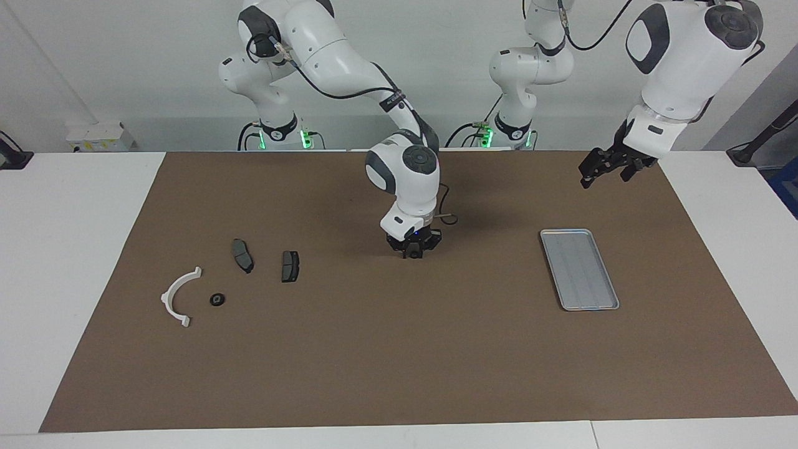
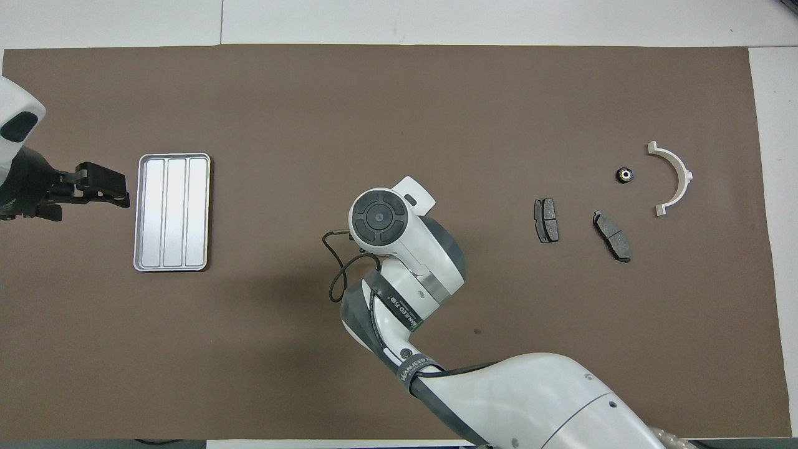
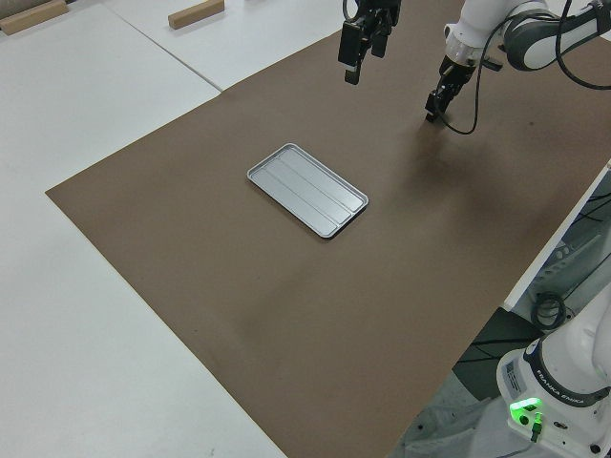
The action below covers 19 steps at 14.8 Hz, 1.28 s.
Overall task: Place bearing gear from tray to pile
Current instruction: 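Carry the bearing beside the first bearing near the bracket and release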
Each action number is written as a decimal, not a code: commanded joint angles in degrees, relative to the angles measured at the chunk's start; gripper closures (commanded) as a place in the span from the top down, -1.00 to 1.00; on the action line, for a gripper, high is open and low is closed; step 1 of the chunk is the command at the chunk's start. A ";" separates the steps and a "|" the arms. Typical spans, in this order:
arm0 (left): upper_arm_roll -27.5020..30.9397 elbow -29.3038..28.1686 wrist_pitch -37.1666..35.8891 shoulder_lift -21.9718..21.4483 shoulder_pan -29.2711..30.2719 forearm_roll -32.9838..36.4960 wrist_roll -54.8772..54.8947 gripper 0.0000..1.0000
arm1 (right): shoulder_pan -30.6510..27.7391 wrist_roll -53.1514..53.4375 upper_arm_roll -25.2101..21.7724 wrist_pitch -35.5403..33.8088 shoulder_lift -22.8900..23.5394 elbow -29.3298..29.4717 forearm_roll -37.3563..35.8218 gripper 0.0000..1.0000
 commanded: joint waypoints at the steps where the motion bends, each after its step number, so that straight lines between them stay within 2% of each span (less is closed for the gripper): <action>1: -0.24 0.24 -0.01 -0.35 0.27 0.74 0.34 1.00 | -0.15 0.69 0.28 -0.21 -0.62 -0.66 -0.26 -1.00; 5: -0.24 0.24 -0.01 -0.35 0.27 0.74 0.25 1.00 | -3.21 -4.38 -0.07 -8.91 -1.66 5.93 -0.97 -1.00; 9: -0.24 0.24 -0.01 -0.35 0.27 0.74 0.25 1.00 | -13.05 -19.40 0.02 -12.17 -7.63 6.55 -0.18 -1.00; 12: -0.24 0.24 -0.01 -0.44 0.27 0.74 0.25 1.00 | -20.52 -31.79 0.19 -15.85 -8.35 8.83 0.00 -1.00; 14: -0.24 0.24 -0.01 -0.35 0.27 0.74 0.25 1.00 | -25.26 -39.09 0.19 -16.04 -8.26 8.93 1.05 -1.00; 19: -0.24 0.24 -0.01 -0.44 0.27 0.74 0.34 1.00 | -33.01 -53.96 0.19 -14.72 -7.56 6.91 3.52 -1.00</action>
